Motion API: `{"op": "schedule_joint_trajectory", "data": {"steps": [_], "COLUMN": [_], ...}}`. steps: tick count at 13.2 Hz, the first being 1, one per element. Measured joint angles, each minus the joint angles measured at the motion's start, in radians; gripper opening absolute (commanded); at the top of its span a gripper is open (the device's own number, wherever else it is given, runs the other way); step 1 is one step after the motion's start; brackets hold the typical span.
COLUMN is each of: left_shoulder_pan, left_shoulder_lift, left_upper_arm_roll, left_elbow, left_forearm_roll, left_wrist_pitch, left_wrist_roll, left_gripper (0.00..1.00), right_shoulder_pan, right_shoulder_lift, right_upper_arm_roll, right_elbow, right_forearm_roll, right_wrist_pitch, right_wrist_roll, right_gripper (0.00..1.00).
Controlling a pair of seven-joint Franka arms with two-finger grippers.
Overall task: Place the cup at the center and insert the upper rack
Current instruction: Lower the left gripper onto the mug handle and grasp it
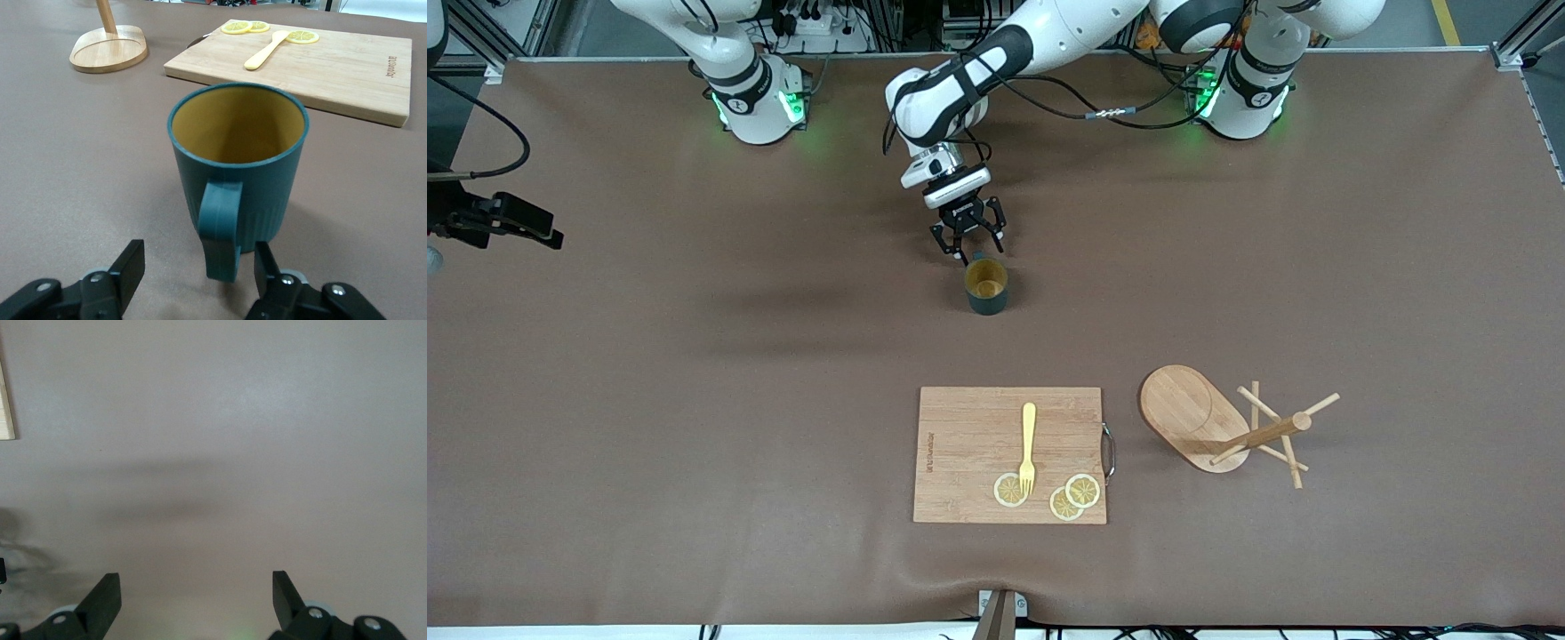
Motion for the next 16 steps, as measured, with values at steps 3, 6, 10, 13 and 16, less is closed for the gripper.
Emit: {"op": "schedule_joint_trajectory", "data": {"steps": [3, 6, 10, 13, 16], "left_shoulder_pan": [0.000, 0.000, 0.001, 0.001, 0.001], "left_shoulder_lift": [0.000, 0.000, 0.000, 0.000, 0.000], "left_upper_arm_roll": [0.004, 0.010, 0.027, 0.031, 0.032], "left_elbow": [0.000, 0.000, 0.000, 0.001, 0.003], "left_forearm_roll": [0.002, 0.028, 0.034, 0.034, 0.034], "left_wrist_pitch": [0.001, 0.011, 0.027, 0.038, 0.040], "left_wrist_roll": [0.016, 0.020, 0.021, 0.021, 0.021], "left_gripper": [0.73, 0.64, 0.53, 0.41, 0.24], "right_shoulder_pan": [0.000, 0.000, 0.000, 0.000, 0.000], "right_shoulder_lift": [0.000, 0.000, 0.000, 0.000, 0.000], "right_upper_arm_roll": [0.000, 0.000, 0.000, 0.000, 0.000], "right_elbow": [-0.001, -0.002, -0.002, -0.002, -0.003], "right_forearm_roll": [0.000, 0.000, 0.000, 0.000, 0.000], "right_wrist_pitch": [0.000, 0.000, 0.000, 0.000, 0.000], "right_wrist_roll": [0.000, 0.000, 0.000, 0.000, 0.000], "right_gripper": [1.00, 1.00, 1.00, 1.00, 1.00]}}
